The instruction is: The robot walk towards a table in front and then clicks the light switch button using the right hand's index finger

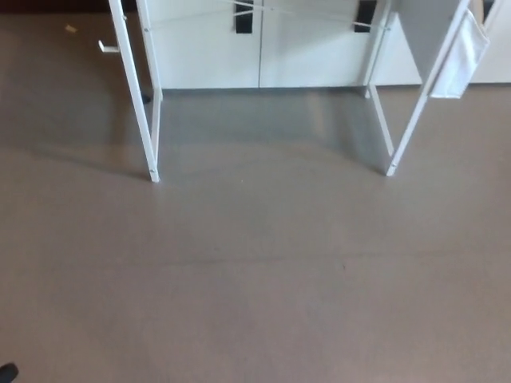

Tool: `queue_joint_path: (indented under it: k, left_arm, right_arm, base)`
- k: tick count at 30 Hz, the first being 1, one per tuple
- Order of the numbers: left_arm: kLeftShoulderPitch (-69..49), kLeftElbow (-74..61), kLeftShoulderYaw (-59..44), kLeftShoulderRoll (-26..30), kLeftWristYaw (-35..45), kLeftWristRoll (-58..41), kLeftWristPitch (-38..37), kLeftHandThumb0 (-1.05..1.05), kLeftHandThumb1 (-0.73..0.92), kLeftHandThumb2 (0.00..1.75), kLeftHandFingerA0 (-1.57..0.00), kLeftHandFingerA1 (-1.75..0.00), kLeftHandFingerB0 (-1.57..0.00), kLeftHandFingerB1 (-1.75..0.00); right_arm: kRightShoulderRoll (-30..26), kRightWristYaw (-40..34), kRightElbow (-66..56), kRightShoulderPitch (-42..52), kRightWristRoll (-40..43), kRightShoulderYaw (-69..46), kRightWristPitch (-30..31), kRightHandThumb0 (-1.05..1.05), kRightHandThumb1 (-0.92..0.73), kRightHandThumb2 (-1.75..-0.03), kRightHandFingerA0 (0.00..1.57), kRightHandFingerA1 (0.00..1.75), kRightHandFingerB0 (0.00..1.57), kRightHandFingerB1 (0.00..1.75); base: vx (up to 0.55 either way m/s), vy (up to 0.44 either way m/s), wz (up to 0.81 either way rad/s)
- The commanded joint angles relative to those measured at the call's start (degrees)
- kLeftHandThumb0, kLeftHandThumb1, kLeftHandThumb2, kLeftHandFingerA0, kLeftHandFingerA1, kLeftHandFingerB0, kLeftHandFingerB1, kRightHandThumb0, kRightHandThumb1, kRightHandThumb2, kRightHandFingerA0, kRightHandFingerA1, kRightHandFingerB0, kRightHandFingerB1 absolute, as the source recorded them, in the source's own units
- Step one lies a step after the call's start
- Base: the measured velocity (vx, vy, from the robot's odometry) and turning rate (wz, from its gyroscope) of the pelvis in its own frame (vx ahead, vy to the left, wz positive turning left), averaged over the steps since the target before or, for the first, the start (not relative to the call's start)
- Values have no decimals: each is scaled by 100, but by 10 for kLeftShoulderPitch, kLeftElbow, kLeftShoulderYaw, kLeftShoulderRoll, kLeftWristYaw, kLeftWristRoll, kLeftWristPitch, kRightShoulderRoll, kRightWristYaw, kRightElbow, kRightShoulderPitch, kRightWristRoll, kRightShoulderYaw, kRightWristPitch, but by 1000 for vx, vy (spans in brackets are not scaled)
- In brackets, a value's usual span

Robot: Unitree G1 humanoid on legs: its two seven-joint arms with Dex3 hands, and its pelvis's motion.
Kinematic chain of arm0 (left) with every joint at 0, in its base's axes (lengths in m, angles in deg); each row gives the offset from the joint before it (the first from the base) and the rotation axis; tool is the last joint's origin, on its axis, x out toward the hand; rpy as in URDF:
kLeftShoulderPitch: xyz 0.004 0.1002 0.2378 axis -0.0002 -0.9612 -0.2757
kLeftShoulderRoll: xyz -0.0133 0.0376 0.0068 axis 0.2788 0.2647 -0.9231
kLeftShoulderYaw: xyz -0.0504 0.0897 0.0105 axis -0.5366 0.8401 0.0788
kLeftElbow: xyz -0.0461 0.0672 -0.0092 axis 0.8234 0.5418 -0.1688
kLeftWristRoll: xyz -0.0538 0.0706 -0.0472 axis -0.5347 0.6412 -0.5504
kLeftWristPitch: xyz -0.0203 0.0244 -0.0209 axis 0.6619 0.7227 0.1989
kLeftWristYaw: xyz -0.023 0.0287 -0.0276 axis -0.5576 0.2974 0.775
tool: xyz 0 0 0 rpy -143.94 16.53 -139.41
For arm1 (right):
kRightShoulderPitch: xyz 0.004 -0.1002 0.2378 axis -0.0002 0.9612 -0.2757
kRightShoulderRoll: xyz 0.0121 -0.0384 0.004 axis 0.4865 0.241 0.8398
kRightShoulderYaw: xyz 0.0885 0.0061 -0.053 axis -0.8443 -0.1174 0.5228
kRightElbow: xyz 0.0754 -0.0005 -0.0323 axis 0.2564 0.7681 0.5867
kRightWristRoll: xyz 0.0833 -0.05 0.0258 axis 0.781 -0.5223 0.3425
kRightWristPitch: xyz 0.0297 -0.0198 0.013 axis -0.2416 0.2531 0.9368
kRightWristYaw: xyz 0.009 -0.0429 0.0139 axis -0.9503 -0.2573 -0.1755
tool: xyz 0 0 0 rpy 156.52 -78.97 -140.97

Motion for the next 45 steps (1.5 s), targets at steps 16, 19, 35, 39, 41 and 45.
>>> queue_joint_path:
  k: [16,19,35,39,41,45]
  left_arm:
    - [2,10,19,1,-26,4,9,-21,51,60,-48,-46,-35,-39]
    - [-2,10,21,1,-21,2,7,-21,50,60,-48,-46,-34,-39]
    - [23,10,21,2,-24,-1,15,-25,49,61,-51,-49,-37,-41]
    - [24,9,23,2,-25,0,11,-26,49,62,-54,-50,-39,-42]
    - [24,9,22,2,-26,-1,9,-26,49,62,-54,-50,-38,-42]
    - [23,9,25,3,-26,3,5,-26,50,63,-53,-50,-38,-42]
  right_arm:
    - [-18,-6,36,-6,4,1,-11,-20,-54,-55,66,58,36,41]
    - [-19,-1,37,-3,5,0,-13,-20,-55,-55,65,58,36,41]
    - [-21,-3,41,-18,3,2,-16,-21,-54,-56,63,61,37,43]
    - [-22,-7,41,-20,-4,10,-24,-23,-54,-56,63,58,39,43]
    - [-21,-7,41,-22,-3,11,-22,-22,-53,-55,60,58,43,45]
    - [-22,0,41,-25,4,8,-17,-19,-56,-56,57,55,35,42]
  base:
    - [362,-46,-4]
    - [388,235,-34]
    - [361,-5,18]
    - [341,-164,0]
    - [325,-135,-18]
    - [363,-65,-28]
